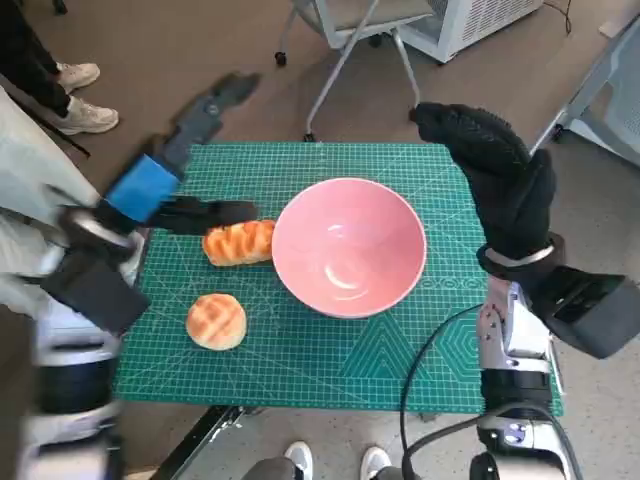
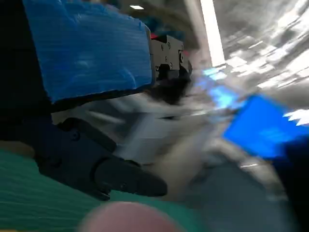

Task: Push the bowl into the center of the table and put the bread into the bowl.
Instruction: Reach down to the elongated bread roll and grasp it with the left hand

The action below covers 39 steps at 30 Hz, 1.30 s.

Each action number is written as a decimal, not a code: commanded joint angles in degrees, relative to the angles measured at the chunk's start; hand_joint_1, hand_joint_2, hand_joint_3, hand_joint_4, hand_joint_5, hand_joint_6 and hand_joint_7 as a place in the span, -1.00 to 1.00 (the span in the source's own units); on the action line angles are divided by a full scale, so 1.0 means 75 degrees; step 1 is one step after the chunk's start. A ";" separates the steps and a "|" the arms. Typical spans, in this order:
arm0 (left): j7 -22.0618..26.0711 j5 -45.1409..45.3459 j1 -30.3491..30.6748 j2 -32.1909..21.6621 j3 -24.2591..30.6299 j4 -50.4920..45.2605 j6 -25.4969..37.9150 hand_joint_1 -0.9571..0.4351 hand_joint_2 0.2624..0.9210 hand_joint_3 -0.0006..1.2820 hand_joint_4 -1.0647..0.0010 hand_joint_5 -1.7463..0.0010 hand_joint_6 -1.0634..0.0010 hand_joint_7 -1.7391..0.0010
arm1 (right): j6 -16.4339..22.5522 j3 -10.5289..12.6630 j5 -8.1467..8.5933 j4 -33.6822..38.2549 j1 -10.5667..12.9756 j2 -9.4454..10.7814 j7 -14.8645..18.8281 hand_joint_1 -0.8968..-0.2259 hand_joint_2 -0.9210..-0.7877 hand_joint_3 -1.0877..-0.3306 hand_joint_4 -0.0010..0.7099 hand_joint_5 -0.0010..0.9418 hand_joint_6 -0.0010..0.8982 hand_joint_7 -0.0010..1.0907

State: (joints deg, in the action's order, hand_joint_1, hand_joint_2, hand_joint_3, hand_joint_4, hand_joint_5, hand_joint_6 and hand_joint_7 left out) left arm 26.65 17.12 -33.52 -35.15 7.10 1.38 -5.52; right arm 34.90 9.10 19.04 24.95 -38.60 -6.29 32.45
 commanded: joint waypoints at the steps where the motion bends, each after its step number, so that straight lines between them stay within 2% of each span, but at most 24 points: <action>1: 0.0383 0.0736 0.0227 -0.0524 -0.0402 -0.0527 0.1271 0.60 0.42 -0.97 0.92 1.00 0.70 0.90 | -0.0097 0.0052 0.0087 0.0110 0.0238 0.0032 -0.0108 -0.32 -1.00 -0.11 -0.42 -0.99 -0.99 0.20; 15: 0.0745 0.1211 -0.0046 -0.0482 -0.1603 0.0019 0.2415 0.60 0.44 -0.98 0.85 0.99 0.61 0.95 | -0.0002 0.0065 0.0116 0.0277 0.0161 0.0071 -0.0258 -0.29 -1.00 -0.10 -0.43 -0.99 -1.00 0.20; 20: 0.0845 0.1342 -0.0336 -0.0411 -0.2144 0.0729 0.2337 0.61 0.44 -0.98 0.85 0.99 0.61 0.96 | 0.0030 0.0035 0.0083 0.0266 0.0185 0.0092 -0.0314 -0.28 -1.00 -0.09 -0.43 -0.99 -1.00 0.20; 25: 0.0835 0.1710 -0.0760 -0.0313 -0.2769 0.1731 0.2124 0.53 0.43 -0.98 0.85 1.00 0.61 0.98 | 0.0051 0.0032 0.0114 0.0286 0.0205 0.0084 -0.0309 -0.29 -1.00 -0.09 -0.42 -0.99 -1.00 0.19; 32: 0.0866 0.1906 -0.1251 -0.0096 -0.3190 0.2549 0.2251 0.47 0.43 -0.99 0.86 1.00 0.62 0.99 | 0.0005 0.0046 0.0149 0.0276 0.0221 0.0051 -0.0291 -0.30 -1.00 -0.09 -0.42 -0.99 -0.99 0.19; 39: 0.0619 0.2112 -0.1670 0.0212 -0.3563 0.3569 0.1960 0.44 0.43 -0.99 0.86 1.00 0.62 0.99 | -0.0042 0.0056 0.0191 0.0261 0.0254 0.0018 -0.0251 -0.31 -1.00 -0.07 -0.42 -0.99 -0.99 0.19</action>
State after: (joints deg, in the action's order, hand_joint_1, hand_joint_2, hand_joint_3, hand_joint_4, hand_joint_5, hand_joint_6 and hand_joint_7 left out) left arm 32.21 31.89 -44.24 -34.59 -18.34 25.18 10.33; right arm 35.40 9.33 20.10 26.33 -38.09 -6.09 30.48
